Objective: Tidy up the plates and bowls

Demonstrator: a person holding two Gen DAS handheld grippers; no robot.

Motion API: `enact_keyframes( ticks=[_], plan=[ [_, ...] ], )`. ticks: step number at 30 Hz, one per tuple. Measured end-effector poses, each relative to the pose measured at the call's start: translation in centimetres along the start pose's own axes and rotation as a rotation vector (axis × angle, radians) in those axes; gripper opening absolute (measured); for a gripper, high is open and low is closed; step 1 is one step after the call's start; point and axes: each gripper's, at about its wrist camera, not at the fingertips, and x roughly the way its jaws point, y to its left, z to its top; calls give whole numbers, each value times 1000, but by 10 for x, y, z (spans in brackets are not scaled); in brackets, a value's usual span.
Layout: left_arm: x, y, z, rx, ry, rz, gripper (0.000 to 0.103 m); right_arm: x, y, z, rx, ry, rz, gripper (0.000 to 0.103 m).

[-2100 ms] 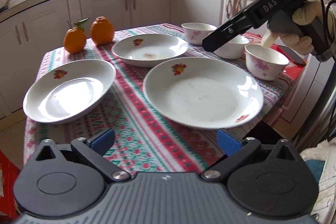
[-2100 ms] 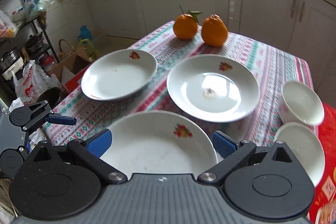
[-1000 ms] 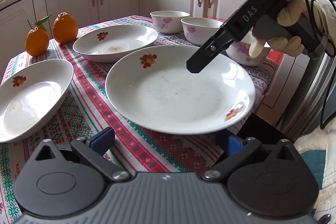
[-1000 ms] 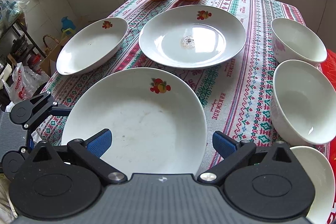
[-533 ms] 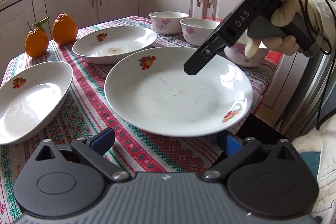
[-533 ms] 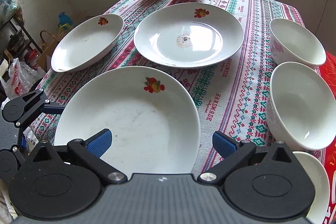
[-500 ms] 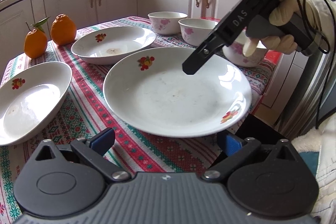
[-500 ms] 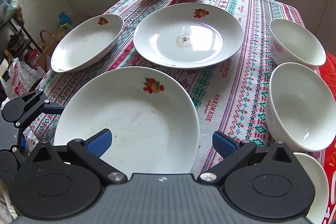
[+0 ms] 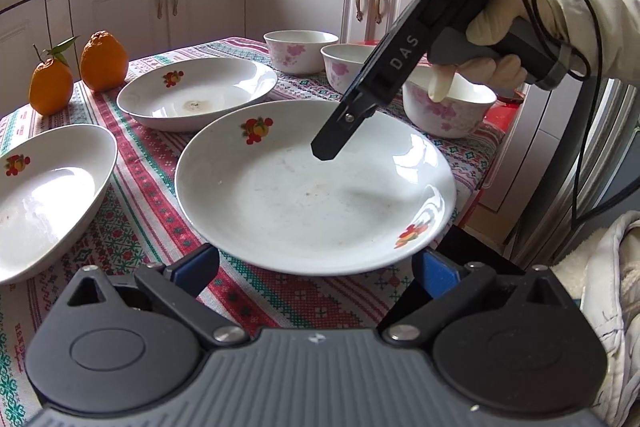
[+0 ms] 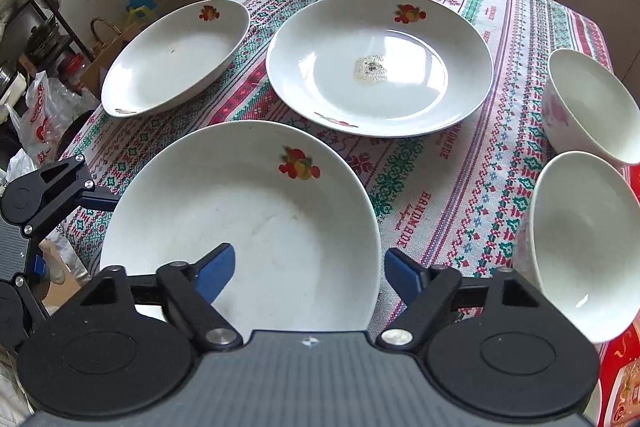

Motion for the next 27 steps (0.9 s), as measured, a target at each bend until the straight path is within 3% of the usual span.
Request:
enact_keyframes(
  ticks=[8,14,21,27],
  plan=[
    [1,-2,1,0,-4,-3,101,3,-6,4,9,14,44,74],
    [2,-1,1,-5,-2,-5,101,7,-6,6,-15,30,48,73],
    [0,-2,-1,5,4,13,90,8,-6,7,-15,24,49,74],
    [1,-2,0,7,6,14,90,7,-8,7,-13,13,62,74]
  ],
)
